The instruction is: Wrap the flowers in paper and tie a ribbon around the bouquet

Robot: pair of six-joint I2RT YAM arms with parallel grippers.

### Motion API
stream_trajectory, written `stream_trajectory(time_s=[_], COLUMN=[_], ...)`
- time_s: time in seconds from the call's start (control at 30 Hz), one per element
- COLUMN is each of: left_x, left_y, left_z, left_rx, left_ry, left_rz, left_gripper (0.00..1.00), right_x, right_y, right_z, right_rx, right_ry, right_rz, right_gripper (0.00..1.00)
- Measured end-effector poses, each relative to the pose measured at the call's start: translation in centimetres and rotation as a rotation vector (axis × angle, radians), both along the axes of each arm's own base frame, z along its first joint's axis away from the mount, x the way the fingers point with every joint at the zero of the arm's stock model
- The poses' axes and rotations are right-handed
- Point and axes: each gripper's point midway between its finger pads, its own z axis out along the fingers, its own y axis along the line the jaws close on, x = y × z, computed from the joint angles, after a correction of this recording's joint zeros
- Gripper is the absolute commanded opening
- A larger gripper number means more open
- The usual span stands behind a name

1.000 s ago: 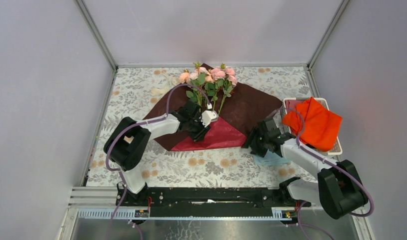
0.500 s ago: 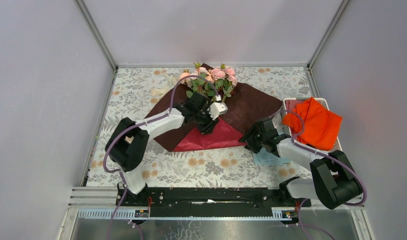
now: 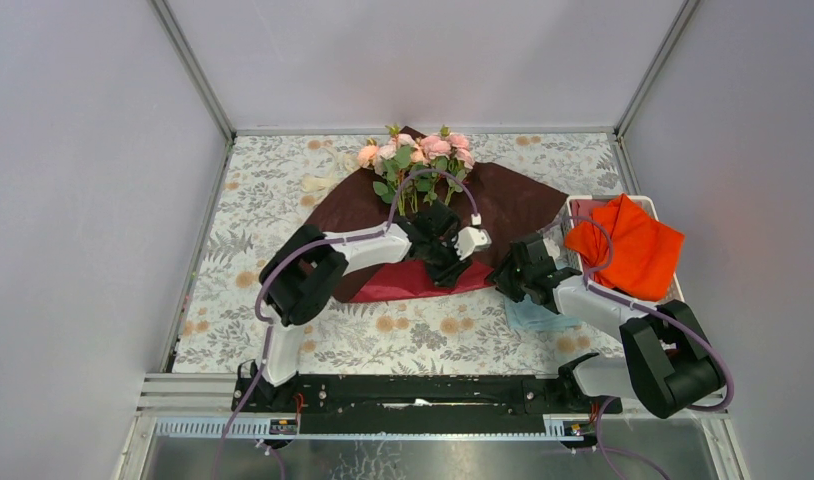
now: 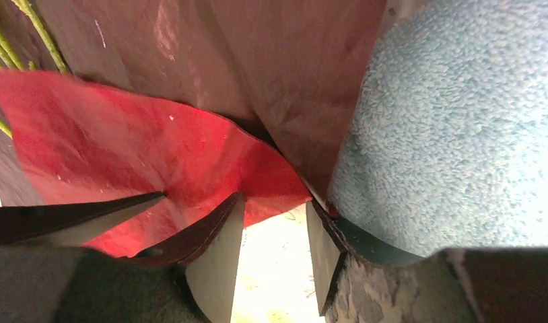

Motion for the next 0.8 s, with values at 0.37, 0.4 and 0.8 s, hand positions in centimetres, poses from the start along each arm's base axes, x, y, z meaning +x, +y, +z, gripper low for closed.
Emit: stream_trajectory(time_s=[0.37,0.4,0.8], left_x=[0.8,0.8,0.8], left_y=[-0.1,-0.1,-0.2], left_z=[-0.9,-0.9,-1.0], left_rx=[0.011,0.011,0.001], left_ry=[-0.002,-0.003,-0.008], left_rz=[0.022,0.022,0.02], left_gripper=[0.46,0.46,0.47], right_x=[1.1,1.2,2.7], right_y=[-0.4,-0.5,0.3], right_z=[-0.2,-0.3,1.8], right_rx=[-0.062,-0.07,-0.219], right_ry=[-0.04,-0.042,-0.136], right_rz=[0.036,0.039,0.151], right_gripper=[0.27,0.24,0.02])
